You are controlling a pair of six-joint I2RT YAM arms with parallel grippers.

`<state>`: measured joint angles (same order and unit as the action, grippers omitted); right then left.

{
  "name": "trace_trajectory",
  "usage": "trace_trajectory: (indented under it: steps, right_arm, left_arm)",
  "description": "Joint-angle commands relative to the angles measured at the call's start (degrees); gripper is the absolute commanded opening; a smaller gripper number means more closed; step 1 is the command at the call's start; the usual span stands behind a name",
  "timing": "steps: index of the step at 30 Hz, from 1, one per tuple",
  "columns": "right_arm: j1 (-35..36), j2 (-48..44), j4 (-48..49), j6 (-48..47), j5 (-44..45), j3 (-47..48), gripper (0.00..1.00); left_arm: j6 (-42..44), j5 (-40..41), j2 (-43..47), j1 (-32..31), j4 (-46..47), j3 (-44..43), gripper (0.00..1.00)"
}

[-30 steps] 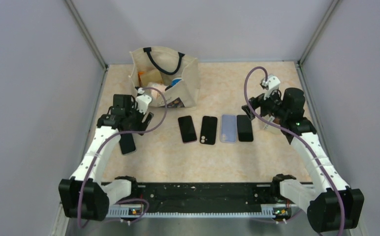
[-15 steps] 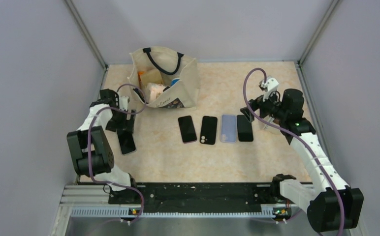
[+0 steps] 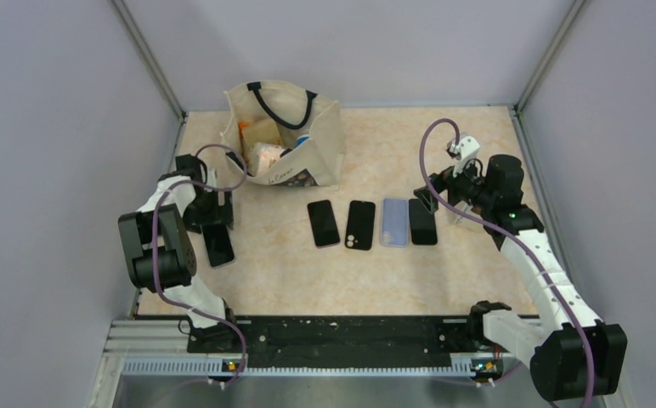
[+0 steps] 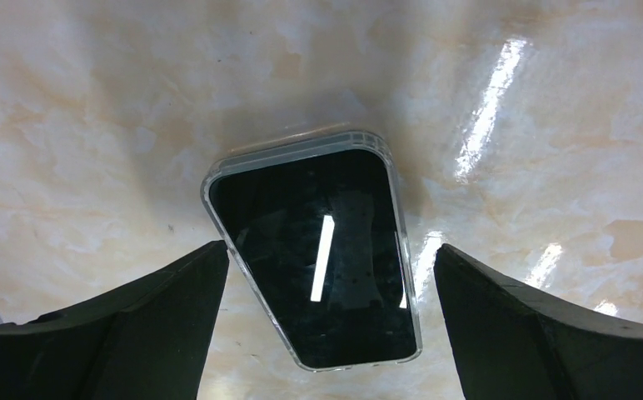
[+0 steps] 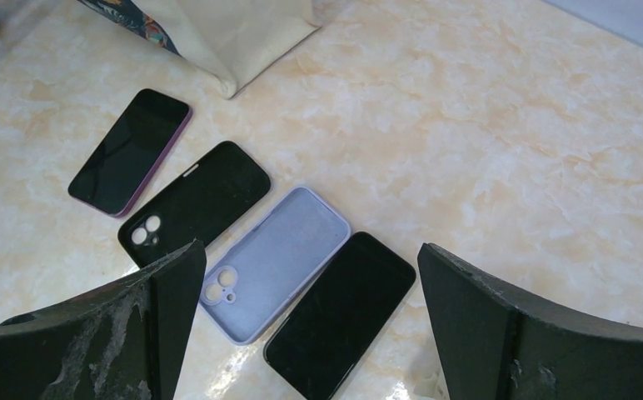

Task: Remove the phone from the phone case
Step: Pick up the phone at the center of the board.

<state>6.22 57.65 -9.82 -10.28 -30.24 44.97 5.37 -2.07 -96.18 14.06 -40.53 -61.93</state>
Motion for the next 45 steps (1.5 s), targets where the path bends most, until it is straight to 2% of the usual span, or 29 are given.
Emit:
trace_trajectory:
  steps: [1,8,14,16,18,24,33,38,45]
  right_arm:
    - [0.5,0.0,1.4,0.3,-1.5,0.2,0.97]
    - [0.5,-0.1,1.3,0.4,-1.9,0.0,0.97]
    - [0.5,0.2,1.1,0.7,-2.4,0.0,0.97]
    - [0.5,0.4,1.1,0.8,-2.5,0.0,0.97]
    - [0.5,0.7,1.1,0.9,-2.5,0.1,0.97]
    - [0.5,1.8,0.9,1.1,-2.5,0.0,0.97]
    - [0.5,3.9,0.7,0.5,-1.4,0.2,0.97]
    - [0.5,5.7,0.6,0.3,-0.9,0.3,0.97]
    - [0.5,6.8,0.6,-0.1,-0.4,0.3,0.97]
  left_arm:
    - [-3.9,4.3,-1.8,0.5,0.2,0.6,0.99]
    - [-4.1,6.0,-2.8,0.5,2.2,3.0,0.97]
    - [-4.5,5.8,-5.0,0.5,2.3,2.5,0.9]
    - [-4.5,5.9,-5.9,0.5,2.6,2.5,0.85]
    - [-4.5,5.5,-6.9,0.5,2.9,2.6,0.77]
    - [-3.2,0.5,-4.8,0.5,3.8,2.9,0.42]
    - [9.3,-8.5,11.4,-0.2,6.6,7.8,0.0]
    - [17.6,-13.8,18.7,-4.0,6.0,11.3,0.0]
    - [21.8,-15.9,25.7,-9.9,5.7,15.4,0.0]
